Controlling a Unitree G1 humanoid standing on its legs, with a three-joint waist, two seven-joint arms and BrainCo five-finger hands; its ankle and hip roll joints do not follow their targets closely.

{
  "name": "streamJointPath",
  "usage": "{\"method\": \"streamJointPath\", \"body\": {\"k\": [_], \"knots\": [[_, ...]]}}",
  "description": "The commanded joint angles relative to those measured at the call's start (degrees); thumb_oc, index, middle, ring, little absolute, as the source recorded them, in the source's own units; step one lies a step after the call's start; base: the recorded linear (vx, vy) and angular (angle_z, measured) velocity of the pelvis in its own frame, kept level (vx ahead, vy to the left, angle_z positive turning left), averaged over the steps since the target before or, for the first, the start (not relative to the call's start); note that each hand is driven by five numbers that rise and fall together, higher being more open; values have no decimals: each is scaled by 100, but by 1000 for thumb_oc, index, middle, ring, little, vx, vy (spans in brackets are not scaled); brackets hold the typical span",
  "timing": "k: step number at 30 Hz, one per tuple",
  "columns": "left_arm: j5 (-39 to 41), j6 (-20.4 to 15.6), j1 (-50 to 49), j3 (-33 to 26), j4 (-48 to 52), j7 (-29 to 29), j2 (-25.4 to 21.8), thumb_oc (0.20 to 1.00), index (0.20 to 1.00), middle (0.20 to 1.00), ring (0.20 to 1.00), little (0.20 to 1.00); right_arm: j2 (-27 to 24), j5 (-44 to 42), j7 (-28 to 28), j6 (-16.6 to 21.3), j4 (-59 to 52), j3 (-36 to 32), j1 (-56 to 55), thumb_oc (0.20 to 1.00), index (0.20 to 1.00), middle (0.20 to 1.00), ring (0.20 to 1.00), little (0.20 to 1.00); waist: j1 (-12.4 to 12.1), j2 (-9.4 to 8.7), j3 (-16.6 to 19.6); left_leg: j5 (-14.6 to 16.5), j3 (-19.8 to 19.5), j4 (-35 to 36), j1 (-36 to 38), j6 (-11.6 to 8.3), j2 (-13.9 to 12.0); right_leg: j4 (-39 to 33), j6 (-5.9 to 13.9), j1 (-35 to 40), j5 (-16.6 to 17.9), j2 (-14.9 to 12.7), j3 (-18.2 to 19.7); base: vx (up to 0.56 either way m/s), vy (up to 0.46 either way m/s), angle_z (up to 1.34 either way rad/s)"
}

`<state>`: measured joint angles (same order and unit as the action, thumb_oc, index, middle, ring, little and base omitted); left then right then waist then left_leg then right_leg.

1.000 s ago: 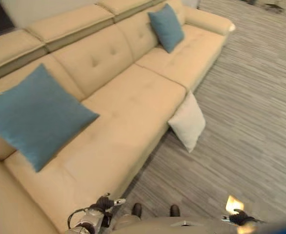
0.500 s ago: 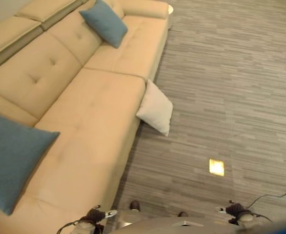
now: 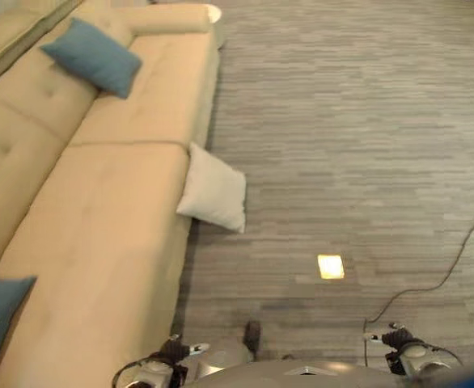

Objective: Pick up all the scattered cushions and arrange them neatly on the sofa.

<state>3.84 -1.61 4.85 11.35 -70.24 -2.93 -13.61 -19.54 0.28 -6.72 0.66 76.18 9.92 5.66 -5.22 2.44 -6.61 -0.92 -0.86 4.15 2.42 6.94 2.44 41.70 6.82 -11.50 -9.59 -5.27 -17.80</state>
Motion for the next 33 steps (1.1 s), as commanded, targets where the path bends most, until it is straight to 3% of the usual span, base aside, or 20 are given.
{"method": "streamJointPath", "body": {"k": [1,2,4,5,7,9,10,11,12,13,14,16,19,24,26,27,30,32,33], "knots": [[50,-76,-3,-17,-7,-145,-142,1000,1000,1000,1000,1000,-55,103,-43,31,-127,-48,52,1000,1000,1000,1000,1000,-190,-155,-71,231,4,-684,-319,-302,133,-1626,61,487,1192,-410,141,290,-15,13],[84,-93,24,-46,16,-172,-164,1000,1000,1000,1000,1000,-63,129,-24,31,-119,-23,41,1000,1000,1000,1000,1000,-151,-149,-38,274,-56,-531,-158,-330,99,-2064,-17,307,1119,-344,99,393,-124,10],[50,-111,47,-40,38,-191,-198,1000,1000,1000,1000,1000,-74,106,-17,25,-153,15,55,1000,1000,1000,1000,1000,-2,-216,-64,365,-164,-349,87,-410,117,-3171,-1,54,1338,-147,282,442,-199,2],[20,-114,44,-60,-7,-206,-208,1000,1000,1000,1000,1000,-65,127,-25,7,-146,53,56,1000,1000,1000,1000,1000,88,-254,-62,449,-284,-257,244,-459,134,-3775,61,-31,1546,-10,581,385,-188,29],[41,-132,-56,-142,-83,-192,-144,1000,1000,1000,1000,1000,-60,174,8,5,-122,61,2,1000,1000,1000,1000,1000,110,-301,59,594,-366,-288,343,-523,140,-3995,57,148,1624,4,623,434,-256,109],[42,-121,-87,-146,-170,-196,-70,1000,1000,1000,1000,1000,-86,131,-12,37,-130,60,-21,1000,1000,1000,1000,1000,82,-337,125,618,-468,-759,251,-700,43,-4070,-67,373,1527,82,589,349,-308,126],[58,-108,-54,-108,-160,-183,-57,1000,1000,1000,1000,1000,-121,13,-58,64,-167,18,-31,1000,1000,1000,1000,1000,47,-411,55,423,-348,-1577,-125,-908,-10,-4161,-161,605,1454,56,435,203,-344,105],[70,-112,1,-56,-123,-182,-62,1000,1000,1000,1000,1000,-145,-87,-100,94,-204,2,-43,1000,1000,1000,1000,1000,-24,-521,-68,266,-169,-2250,-557,-966,-49,-4254,-249,812,1365,25,291,176,-329,133],[72,-106,33,-27,-113,-187,-65,1000,1000,1000,1000,1000,-158,-129,-113,95,-206,-15,-50,1000,1000,1000,1000,1000,-25,-563,-109,269,14,-2367,-714,-936,-114,-4270,-284,895,1302,12,192,325,-241,150],[-17,-85,43,52,-110,-185,-59,1000,1000,1000,1000,1000,-176,-200,-112,78,-206,-104,-128,1000,1000,1000,1000,1000,-41,-549,-53,294,247,-1355,-943,-840,-64,-4349,-253,1153,1093,55,-2,404,-100,139],[-103,-50,39,115,-116,-181,-63,1000,1000,1000,1000,1000,-176,-176,-116,73,-148,-109,-196,1000,1000,1000,1000,1000,-24,-484,-22,-30,545,-888,-1001,-839,-113,-4263,-253,1228,959,109,-79,364,-43,83],[-88,-55,37,79,-127,-186,-80,1000,1000,1000,1000,1000,-164,-180,-101,68,-146,-152,-188,1000,1000,1000,1000,1000,-21,-478,-10,24,607,-898,-901,-839,-129,-4140,-258,1230,878,83,-101,152,23,9],[-92,-82,-17,54,-128,-165,-59,1000,1000,1000,1000,1000,-181,-54,-83,77,-181,-120,-163,1000,1000,1000,1000,1000,-43,-424,29,69,359,-852,-730,-765,8,-3725,-222,1206,816,-14,-105,153,74,-31],[-20,-78,-30,-39,-110,-171,-92,1000,1000,1000,1000,1000,-173,71,-62,102,-238,-84,-45,1000,1000,1000,1000,1000,-165,-311,82,204,247,-623,-401,-513,96,-2827,-96,990,793,-269,-177,116,92,-26],[32,-87,-40,-57,-82,-143,-172,1000,1000,1000,1000,1000,-133,96,-29,119,-285,-14,19,1000,1000,1000,1000,1000,-149,-252,-33,270,11,-611,-160,-339,143,-1807,-20,579,1059,-372,217,141,83,9],[32,-87,-39,-57,-82,-143,-172,1000,1000,1000,1000,1000,-133,96,-29,119,-285,-14,20,1000,1000,1000,1000,1000,-147,-247,-14,262,8,-611,-184,-340,136,-1829,-23,565,1079,-363,211,110,1,28],[23,-95,-27,-65,-108,-184,-201,1000,1000,1000,1000,1000,-105,72,2,138,-304,46,25,1000,1000,1000,1000,1000,-74,-282,-5,309,-221,-534,-66,-378,130,-2390,-81,345,1072,-159,748,133,-88,67],[-23,-111,-20,-37,-145,-204,-214,1000,1000,1000,1000,1000,-97,60,6,130,-314,78,38,1000,1000,1000,1000,1000,24,-353,-13,369,-429,-511,2,-434,177,-3245,5,134,1333,-81,1274,175,-142,61],[-24,-112,-20,-38,-145,-204,-212,1000,1000,1000,1000,1000,-99,60,6,131,-314,79,38,1000,1000,1000,1000,1000,28,-343,-27,376,-434,-509,24,-436,168,-3262,4,164,1336,-72,1266,140,-106,51]]}}
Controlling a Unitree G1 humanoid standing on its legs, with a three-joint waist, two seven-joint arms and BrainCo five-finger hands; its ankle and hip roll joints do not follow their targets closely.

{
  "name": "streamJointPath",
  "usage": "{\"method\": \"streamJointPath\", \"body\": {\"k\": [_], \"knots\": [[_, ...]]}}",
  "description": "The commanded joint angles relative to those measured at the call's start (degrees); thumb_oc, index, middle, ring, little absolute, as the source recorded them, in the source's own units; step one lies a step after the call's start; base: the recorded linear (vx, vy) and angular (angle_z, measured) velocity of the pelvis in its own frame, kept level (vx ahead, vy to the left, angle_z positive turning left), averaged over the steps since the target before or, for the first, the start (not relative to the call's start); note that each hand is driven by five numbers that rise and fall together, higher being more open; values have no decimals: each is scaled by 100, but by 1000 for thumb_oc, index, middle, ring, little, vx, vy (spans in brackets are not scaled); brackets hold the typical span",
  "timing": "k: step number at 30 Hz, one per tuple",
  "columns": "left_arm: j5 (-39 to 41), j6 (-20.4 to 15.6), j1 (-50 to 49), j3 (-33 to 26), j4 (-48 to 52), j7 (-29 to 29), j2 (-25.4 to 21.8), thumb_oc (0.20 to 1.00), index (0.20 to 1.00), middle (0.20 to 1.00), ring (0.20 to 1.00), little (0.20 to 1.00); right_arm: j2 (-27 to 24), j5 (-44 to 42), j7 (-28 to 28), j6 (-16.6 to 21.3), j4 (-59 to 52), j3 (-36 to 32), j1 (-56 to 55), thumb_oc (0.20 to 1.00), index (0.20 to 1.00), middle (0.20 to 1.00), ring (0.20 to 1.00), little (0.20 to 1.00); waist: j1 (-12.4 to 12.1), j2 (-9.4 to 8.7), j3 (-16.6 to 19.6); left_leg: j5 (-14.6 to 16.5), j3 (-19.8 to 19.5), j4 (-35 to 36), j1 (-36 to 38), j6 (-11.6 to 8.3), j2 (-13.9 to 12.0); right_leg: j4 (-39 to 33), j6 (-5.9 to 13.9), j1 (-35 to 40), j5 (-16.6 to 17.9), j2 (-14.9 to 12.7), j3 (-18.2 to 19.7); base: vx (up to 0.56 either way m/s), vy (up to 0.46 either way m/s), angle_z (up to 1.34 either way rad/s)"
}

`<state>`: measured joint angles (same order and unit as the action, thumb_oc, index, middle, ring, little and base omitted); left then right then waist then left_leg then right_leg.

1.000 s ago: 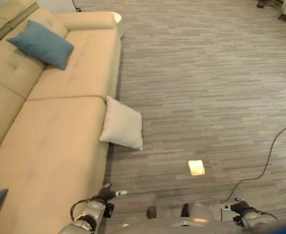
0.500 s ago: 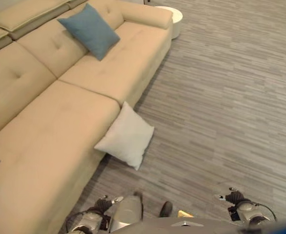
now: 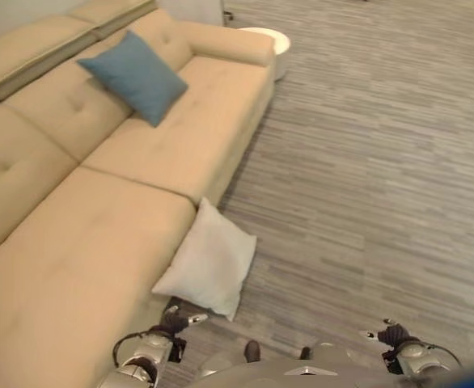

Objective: Pick up all the scattered cushions and arrange them neatly on the sofa.

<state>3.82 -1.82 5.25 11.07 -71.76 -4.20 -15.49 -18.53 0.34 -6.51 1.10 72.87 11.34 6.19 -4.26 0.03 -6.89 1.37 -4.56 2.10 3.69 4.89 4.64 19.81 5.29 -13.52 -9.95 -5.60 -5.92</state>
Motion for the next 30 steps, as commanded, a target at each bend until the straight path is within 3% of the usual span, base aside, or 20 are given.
{"method": "streamJointPath", "body": {"k": [1,3,4,5,9,10,12,13,14,16,17,18,19,21,23,26,29,30], "knots": [[-9,-97,-45,-27,-20,-87,-38,1000,1000,1000,1000,1000,-186,51,-20,83,23,-54,-14,1000,1000,1000,1000,1000,-17,-148,17,189,-181,-293,-65,-254,-24,-1387,198,224,1529,3,346,87,-65,58],[-36,-104,-54,-40,-68,-80,-43,1000,1000,1000,1000,1000,-168,78,-12,68,64,-40,-30,1000,1000,1000,1000,1000,18,-187,29,282,-336,-352,7,-329,-34,-1616,236,360,1583,17,349,201,-173,74],[-16,-112,-103,-91,-128,-90,-3,1000,1000,1000,1000,1000,-130,151,-3,52,115,6,-63,1000,1000,1000,1000,1000,-50,-233,116,339,-320,-399,-2,-411,-95,-1835,247,561,1633,-83,46,303,-423,100],[-4,-101,-59,-51,-156,-107,-34,1000,1000,1000,1000,1000,-105,104,-30,56,112,18,-72,1000,1000,1000,1000,1000,-93,-300,163,283,-389,-451,-100,-583,-285,-1826,146,732,1477,-11,-83,199,-341,104],[4,-83,-11,-15,-170,-104,-22,1000,1000,1000,1000,1000,-106,60,-59,61,111,-11,-114,1000,1000,1000,1000,1000,-87,-335,168,211,-378,-508,-251,-688,-450,-1810,86,846,1339,-30,-415,41,-200,111],[34,-60,38,4,-190,-107,-14,1000,1000,1000,1000,1000,-108,-24,-79,69,95,-68,-167,1000,1000,1000,1000,1000,-47,-372,143,153,-123,-604,-421,-744,-635,-1804,31,979,1201,-66,-768,16,-191,99],[27,-50,59,44,-181,-97,-11,1000,1000,1000,1000,1000,-114,-83,-90,70,104,-106,-218,1000,1000,1000,1000,1000,30,-411,106,138,244,-771,-586,-763,-732,-1849,-36,1105,1115,-70,-1030,-4,-190,128],[-2,-41,85,87,-163,-96,-12,1000,1000,1000,1000,1000,-117,-102,-101,74,106,-128,-227,1000,1000,1000,1000,1000,92,-441,84,129,637,-891,-686,-753,-803,-1905,-41,1167,1105,-98,-1210,-34,-122,108],[-57,-16,99,122,-170,-75,-3,1000,1000,1000,1000,1000,-112,-126,-97,76,97,-147,-236,1000,1000,1000,1000,1000,191,-450,89,54,1288,-884,-734,-712,-944,-1960,-34,1237,1101,-126,-1457,-41,-78,123],[-61,-10,101,121,-103,-61,-2,1000,1000,1000,1000,1000,-111,-167,-92,67,104,-198,-286,1000,1000,1000,1000,1000,218,-404,83,110,1675,-799,-719,-757,-947,-2093,40,1414,1048,-85,-1648,47,-34,161],[-61,-10,101,121,-103,-61,-2,1000,1000,1000,1000,1000,-111,-167,-92,67,104,-198,-286,1000,1000,1000,1000,1000,218,-404,82,110,1675,-799,-718,-757,-948,-2094,40,1415,1048,-85,-1648,53,-2,158],[-84,14,172,147,-92,-40,-5,1000,1000,1000,1000,1000,-86,-233,-123,80,52,-242,-247,1000,1000,1000,1000,1000,347,-405,105,-12,2461,-832,-890,-716,-960,-2108,56,1436,1071,-124,-1960,12,31,132],[-73,19,173,133,-82,-30,-8,1000,1000,1000,1000,1000,-87,-245,-116,74,53,-258,-239,1000,1000,1000,1000,1000,382,-405,130,-14,2676,-827,-912,-708,-983,-2075,53,1416,1056,-157,-2026,63,71,121],[-56,21,78,60,-115,-11,-3,1000,1000,1000,1000,1000,-63,-212,-103,56,37,-227,-224,1000,1000,1000,1000,1000,250,-372,167,37,2335,-647,-839,-671,-811,-2038,40,1516,936,-184,-2101,169,150,55],[-46,30,11,2,-190,-5,-36,1000,1000,1000,1000,1000,-1,-212,-77,71,-47,-215,-193,1000,1000,1000,1000,1000,221,-358,157,55,2248,-577,-797,-608,-753,-1613,68,1519,789,-333,-2127,178,200,-37],[-14,11,-30,-49,-186,6,-41,1000,1000,1000,1000,1000,-9,-136,-64,94,-97,-166,-126,1000,1000,1000,1000,1000,90,-269,121,201,2101,-523,-627,-396,-585,-822,96,1416,670,-699,-2144,126,213,17],[1,-9,26,-17,-174,9,-113,1000,1000,1000,1000,1000,30,-166,-51,122,-142,-120,-61,1000,1000,1000,1000,1000,210,-229,2,283,1758,-548,-527,-293,-476,-220,111,1056,728,-642,-1364,101,83,36],[1,-29,41,-10,-178,8,-123,1000,1000,1000,1000,1000,39,-187,-36,134,-150,-74,-6,1000,1000,1000,1000,1000,279,-193,4,174,1702,-482,-531,-270,-475,-441,9,866,787,-412,-972,100,29,97]]}}
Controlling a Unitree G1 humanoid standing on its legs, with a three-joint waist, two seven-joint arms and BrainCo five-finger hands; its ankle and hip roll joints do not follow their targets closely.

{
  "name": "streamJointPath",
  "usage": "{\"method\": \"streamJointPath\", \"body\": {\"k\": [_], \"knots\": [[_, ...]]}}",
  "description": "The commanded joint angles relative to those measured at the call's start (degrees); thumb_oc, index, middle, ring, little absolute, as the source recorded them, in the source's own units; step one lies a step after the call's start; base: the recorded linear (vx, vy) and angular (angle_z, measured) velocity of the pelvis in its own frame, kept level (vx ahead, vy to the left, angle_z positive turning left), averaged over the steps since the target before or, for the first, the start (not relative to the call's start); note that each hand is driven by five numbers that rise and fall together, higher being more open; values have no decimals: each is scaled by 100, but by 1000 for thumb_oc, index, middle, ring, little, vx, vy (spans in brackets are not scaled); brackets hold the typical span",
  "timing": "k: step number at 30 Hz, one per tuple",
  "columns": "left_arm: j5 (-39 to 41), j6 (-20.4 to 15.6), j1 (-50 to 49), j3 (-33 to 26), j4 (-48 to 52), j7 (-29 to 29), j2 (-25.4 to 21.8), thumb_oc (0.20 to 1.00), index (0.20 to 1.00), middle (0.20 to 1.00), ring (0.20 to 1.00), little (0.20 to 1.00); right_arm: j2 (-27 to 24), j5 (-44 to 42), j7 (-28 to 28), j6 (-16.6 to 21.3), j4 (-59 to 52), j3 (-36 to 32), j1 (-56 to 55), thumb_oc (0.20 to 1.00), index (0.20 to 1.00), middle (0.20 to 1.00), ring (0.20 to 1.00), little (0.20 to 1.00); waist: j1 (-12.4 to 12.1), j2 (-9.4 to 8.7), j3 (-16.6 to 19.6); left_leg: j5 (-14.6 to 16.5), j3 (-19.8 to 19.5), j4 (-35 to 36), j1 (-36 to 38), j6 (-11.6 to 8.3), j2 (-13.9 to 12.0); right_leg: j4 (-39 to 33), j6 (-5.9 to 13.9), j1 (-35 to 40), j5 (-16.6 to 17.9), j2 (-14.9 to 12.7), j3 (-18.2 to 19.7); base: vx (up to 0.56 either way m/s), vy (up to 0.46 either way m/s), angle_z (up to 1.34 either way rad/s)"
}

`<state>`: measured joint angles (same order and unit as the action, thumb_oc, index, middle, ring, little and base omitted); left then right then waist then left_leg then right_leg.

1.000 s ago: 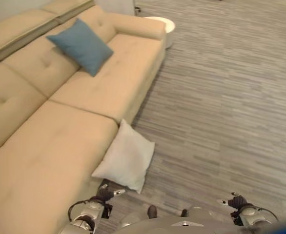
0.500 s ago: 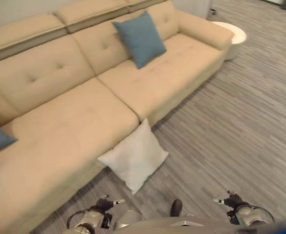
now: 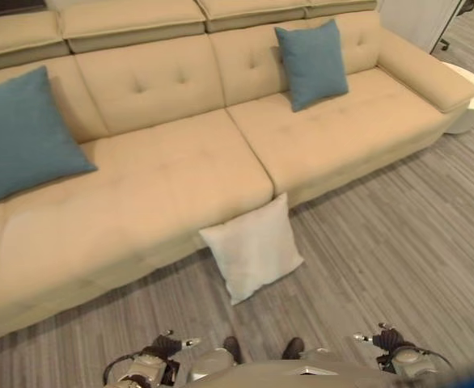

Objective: Pick up all the scattered cushions and arrange them neatly on the sofa.

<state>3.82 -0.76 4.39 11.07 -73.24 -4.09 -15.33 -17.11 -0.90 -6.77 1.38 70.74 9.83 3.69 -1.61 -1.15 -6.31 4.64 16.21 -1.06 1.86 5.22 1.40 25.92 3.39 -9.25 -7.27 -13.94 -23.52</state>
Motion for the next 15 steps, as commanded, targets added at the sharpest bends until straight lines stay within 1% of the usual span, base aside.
{"method": "streamJointPath", "body": {"k": [1,2,3,4,5,6,7,8,9,10,11,13,15], "knots": [[13,-161,120,-9,-28,-17,-133,1000,1000,1000,1000,1000,-109,-57,11,102,50,109,275,1000,1000,1000,1000,1000,40,-65,-52,-152,-480,-98,-284,-314,-109,-1291,199,334,587,515,1042,209,-44,83],[17,-168,120,-15,-21,-24,-142,1000,1000,1000,1000,1000,-97,-26,8,95,24,166,332,1000,1000,1000,1000,1000,68,-63,-100,-128,-692,-13,-148,-327,-52,-1668,293,101,879,580,1383,213,-48,59],[17,-168,121,-15,-21,-24,-143,1000,1000,1000,1000,1000,-96,-26,8,95,24,166,333,1000,1000,1000,1000,1000,68,-65,-87,-137,-691,-12,-166,-327,-52,-1680,292,88,892,581,1384,210,-72,32],[25,-167,127,-18,-9,-25,-151,1000,1000,1000,1000,1000,-95,-18,8,92,14,183,338,1000,1000,1000,1000,1000,106,-70,-108,-124,-806,6,-107,-330,-29,-1758,327,0,968,635,1596,193,-76,43],[37,-184,131,-25,-13,-27,-170,1000,1000,1000,1000,1000,-89,4,30,88,6,213,327,1000,1000,1000,1000,1000,195,-88,-139,-90,-1036,3,-18,-354,18,-1884,381,-168,1096,781,2079,195,-76,39],[37,-184,131,-25,-13,-27,-170,1000,1000,1000,1000,1000,-89,4,30,88,6,213,327,1000,1000,1000,1000,1000,195,-88,-140,-90,-1037,3,-17,-354,18,-1884,381,-167,1096,781,2079,182,-83,67],[21,-177,119,-28,-44,-21,-180,1000,1000,1000,1000,1000,-88,24,47,67,26,215,295,1000,1000,1000,1000,1000,224,-111,-142,-75,-1137,-6,9,-370,27,-1871,391,-186,1097,825,2198,96,-77,96],[24,-197,100,-35,-50,-18,-179,1000,1000,1000,1000,1000,-86,39,46,74,37,218,265,1000,1000,1000,1000,1000,227,-126,-124,-80,-1227,-35,4,-392,11,-1885,405,-63,1009,815,2197,152,-122,101],[46,-199,68,-53,-50,-25,-164,1000,1000,1000,1000,1000,-89,77,55,76,56,246,247,1000,1000,1000,1000,1000,206,-152,-90,-76,-1247,-29,25,-407,-3,-1960,387,32,1000,794,2138,201,-289,89],[61,-182,55,-58,-89,-19,-150,1000,1000,1000,1000,1000,-96,143,52,66,90,271,195,1000,1000,1000,1000,1000,158,-191,-16,-169,-1358,2,-34,-562,-118,-2077,337,196,921,820,1937,160,-242,47],[61,-182,55,-58,-89,-19,-150,1000,1000,1000,1000,1000,-95,143,52,67,91,272,195,1000,1000,1000,1000,1000,168,-191,-16,-169,-1368,0,-36,-563,-118,-2079,337,200,920,819,1927,135,-265,48],[98,-173,76,-23,-72,-15,-156,1000,1000,1000,1000,1000,-127,131,37,86,33,264,149,1000,1000,1000,1000,1000,155,-216,-2,-243,-1441,13,-98,-680,-246,-2122,275,303,837,820,1657,62,-175,56],[89,-168,117,29,-61,-12,-146,1000,1000,1000,1000,1000,-148,86,22,96,4,236,104,1000,1000,1000,1000,1000,200,-233,0,-305,-1523,13,-179,-748,-323,-2136,227,379,761,819,1414,35,-177,68]]}}
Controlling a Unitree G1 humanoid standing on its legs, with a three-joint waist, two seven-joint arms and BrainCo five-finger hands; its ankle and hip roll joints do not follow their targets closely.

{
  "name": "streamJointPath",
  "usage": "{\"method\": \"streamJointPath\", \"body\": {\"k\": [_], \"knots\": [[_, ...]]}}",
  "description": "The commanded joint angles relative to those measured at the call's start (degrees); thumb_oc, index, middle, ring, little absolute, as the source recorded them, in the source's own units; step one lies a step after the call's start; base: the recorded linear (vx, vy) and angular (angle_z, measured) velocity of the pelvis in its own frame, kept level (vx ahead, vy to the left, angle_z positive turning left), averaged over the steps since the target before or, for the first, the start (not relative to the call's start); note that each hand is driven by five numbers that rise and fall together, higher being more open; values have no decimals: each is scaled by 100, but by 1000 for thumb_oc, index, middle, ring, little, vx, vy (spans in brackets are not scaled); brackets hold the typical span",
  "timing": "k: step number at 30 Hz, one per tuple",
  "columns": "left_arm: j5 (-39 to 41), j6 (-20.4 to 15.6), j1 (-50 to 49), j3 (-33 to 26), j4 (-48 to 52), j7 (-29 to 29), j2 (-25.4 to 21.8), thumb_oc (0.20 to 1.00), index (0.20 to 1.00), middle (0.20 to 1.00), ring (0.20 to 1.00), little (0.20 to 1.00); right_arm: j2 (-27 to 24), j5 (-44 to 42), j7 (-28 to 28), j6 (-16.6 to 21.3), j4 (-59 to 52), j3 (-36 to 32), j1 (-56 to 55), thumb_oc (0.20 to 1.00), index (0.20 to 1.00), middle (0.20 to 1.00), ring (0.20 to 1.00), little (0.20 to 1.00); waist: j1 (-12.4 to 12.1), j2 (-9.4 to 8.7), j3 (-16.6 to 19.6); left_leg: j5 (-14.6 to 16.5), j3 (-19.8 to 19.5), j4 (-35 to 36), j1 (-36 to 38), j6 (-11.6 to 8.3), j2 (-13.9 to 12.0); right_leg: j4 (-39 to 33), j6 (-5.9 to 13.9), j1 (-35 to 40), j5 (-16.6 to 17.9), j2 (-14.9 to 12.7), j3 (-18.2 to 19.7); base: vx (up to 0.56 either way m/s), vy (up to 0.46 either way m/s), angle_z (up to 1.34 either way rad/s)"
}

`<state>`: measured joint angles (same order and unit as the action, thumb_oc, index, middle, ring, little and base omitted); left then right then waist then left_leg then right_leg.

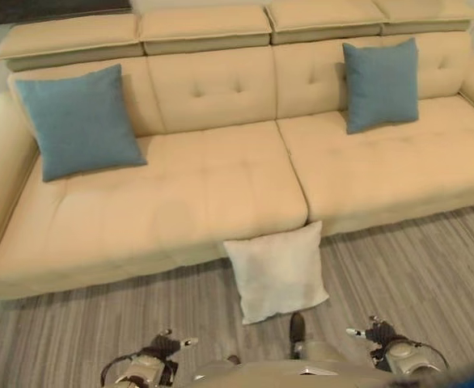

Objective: Pick up all the scattered cushions and arrange them neatly on the sofa.

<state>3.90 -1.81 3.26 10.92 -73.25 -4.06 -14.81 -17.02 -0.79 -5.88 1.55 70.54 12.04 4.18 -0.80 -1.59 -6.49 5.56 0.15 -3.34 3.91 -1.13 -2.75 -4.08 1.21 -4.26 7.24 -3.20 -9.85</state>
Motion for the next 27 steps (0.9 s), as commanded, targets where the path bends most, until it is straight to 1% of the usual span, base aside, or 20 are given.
{"method": "streamJointPath", "body": {"k": [1,2,3,4,5,6,7,8,9,11,12,14,15,16,18,19,21,22,24,27], "knots": [[91,-68,258,78,-30,-25,-198,1000,1000,1000,1000,1000,-168,53,-70,93,-5,9,40,1000,1000,1000,1000,1000,138,-203,13,-428,65,220,-436,-141,52,867,417,-76,-738,-259,-99,10,-164,90],[98,-70,289,117,-1,-27,-191,1000,1000,1000,1000,1000,-183,20,-81,103,-29,-5,21,1000,1000,1000,1000,1000,153,-215,1,-453,89,181,-506,-166,33,856,401,-41,-760,-273,-224,-1,-103,94],[98,-70,289,117,-1,-27,-191,1000,1000,1000,1000,1000,-183,20,-81,103,-29,-4,21,1000,1000,1000,1000,1000,154,-215,1,-453,88,180,-507,-166,33,856,401,-41,-760,-274,-225,-30,-72,87],[114,-80,319,150,46,-26,-190,1000,1000,1000,1000,1000,-203,-2,-85,120,-79,-14,3,1000,1000,1000,1000,1000,168,-225,-27,-482,193,146,-586,-179,-1,855,387,-31,-773,-300,-321,-110,-69,62],[139,-92,401,242,166,-23,-184,1000,1000,1000,1000,1000,-253,-69,-110,141,-159,-50,-1,1000,1000,1000,1000,1000,253,-254,-123,-521,643,-58,-820,-164,-80,865,369,-30,-796,-395,-586,-169,-71,51],[178,-110,446,281,259,-28,-189,1000,1000,1000,1000,1000,-275,-89,-128,156,-196,-48,24,1000,1000,1000,1000,1000,300,-250,-187,-546,912,-129,-931,-156,-133,891,357,-67,-800,-429,-672,-171,-40,85],[220,-125,466,291,336,-15,-188,1000,1000,1000,1000,1000,-284,-102,-121,149,-202,-49,50,1000,1000,1000,1000,1000,301,-232,-208,-549,964,-119,-967,-157,-138,903,356,-109,-811,-422,-713,-135,9,139],[326,-164,513,303,471,-39,-221,1000,1000,1000,1000,1000,-284,-98,-162,179,-275,27,156,1000,1000,1000,1000,1000,263,-203,-294,-529,907,-94,-1044,-122,-124,1076,355,-317,-838,-426,-690,-76,11,108],[326,-164,513,303,471,-39,-221,1000,1000,1000,1000,1000,-284,-98,-162,179,-275,27,157,1000,1000,1000,1000,1000,263,-203,-291,-528,908,-95,-1048,-122,-123,1079,355,-322,-839,-427,-689,-97,41,25],[451,-224,641,344,689,-96,-264,1000,1000,1000,1000,1000,-284,-136,-216,202,-304,80,324,1000,1000,1000,1000,1000,243,-169,-443,-547,920,-127,-1259,-79,-97,1330,343,-668,-856,-512,-646,-136,105,-38],[596,-307,761,384,878,-188,-297,1000,1000,1000,1000,1000,-292,-202,-287,231,-418,161,513,1000,1000,1000,1000,1000,201,-152,-617,-432,879,-233,-1452,-59,-40,1653,368,-1011,-967,-555,-511,-224,171,-17],[845,-438,1016,410,1213,-436,-361,1000,1000,1000,1000,1000,-357,-322,-407,277,-578,175,735,1000,1000,1000,1000,1000,172,-145,-824,-408,919,-559,-1985,-12,4,1961,343,-1570,-957,-699,-448,-262,133,-19],[1158,-601,1315,442,1603,-718,-407,1000,1000,1000,1000,1000,-421,-477,-577,338,-792,221,998,1000,1000,1000,1000,1000,143,-124,-1011,-425,914,-870,-2593,18,26,2216,313,-2148,-938,-794,-380,-203,51,-6],[1159,-601,1319,442,1602,-719,-407,1000,1000,1000,1000,1000,-421,-478,-577,338,-791,220,1002,1000,1000,1000,1000,1000,143,-125,-1001,-421,915,-880,-2613,19,26,2225,312,-2167,-941,-796,-377,-184,34,-2],[1495,-704,1732,467,1834,-1008,-431,1000,1000,1000,1000,1000,-519,-625,-771,366,-1088,297,1362,1000,1000,1000,1000,1000,171,-104,-1096,-445,925,-1120,-3211,2,-14,2381,307,-2718,-901,-852,-302,-117,-1,-12],[1496,-704,1737,466,1831,-1009,-430,1000,1000,1000,1000,1000,-520,-626,-772,365,-1086,296,1367,1000,1000,1000,1000,1000,170,-104,-1082,-440,926,-1132,-3237,3,-15,2391,307,-2745,-903,-853,-299,-128,-1,11],[1813,-778,2114,482,1812,-1182,-413,1000,1000,1000,1000,1000,-626,-703,-933,366,-1175,410,1731,1000,1000,1000,1000,1000,203,-75,-1144,-441,945,-1326,-3714,13,-55,2550,306,-3227,-878,-872,-224,-78,12,15],[1816,-779,2123,480,1806,-1180,-412,1000,1000,1000,1000,1000,-628,-704,-933,366,-1172,411,1739,1000,1000,1000,1000,1000,202,-75,-1130,-436,947,-1340,-3742,14,-57,2561,306,-3256,-880,-873,-220,-99,23,-11],[2233,-893,2811,511,1738,-1453,-449,1000,1000,1000,1000,1000,-818,-847,-1202,389,-1341,561,2450,1000,1000,1000,1000,1000,263,-26,-1189,-440,952,-1607,-4490,46,-110,2787,316,-4039,-818,-886,-49,-104,40,-19],[2470,-961,3467,593,1651,-1661,-482,1000,1000,1000,1000,1000,-1054,-923,-1425,414,-1403,698,3188,1000,1000,1000,1000,1000,314,6,-1228,-445,893,-1826,-5163,74,-151,2987,327,-4734,-789,-913,112,-33,36,-19]]}}
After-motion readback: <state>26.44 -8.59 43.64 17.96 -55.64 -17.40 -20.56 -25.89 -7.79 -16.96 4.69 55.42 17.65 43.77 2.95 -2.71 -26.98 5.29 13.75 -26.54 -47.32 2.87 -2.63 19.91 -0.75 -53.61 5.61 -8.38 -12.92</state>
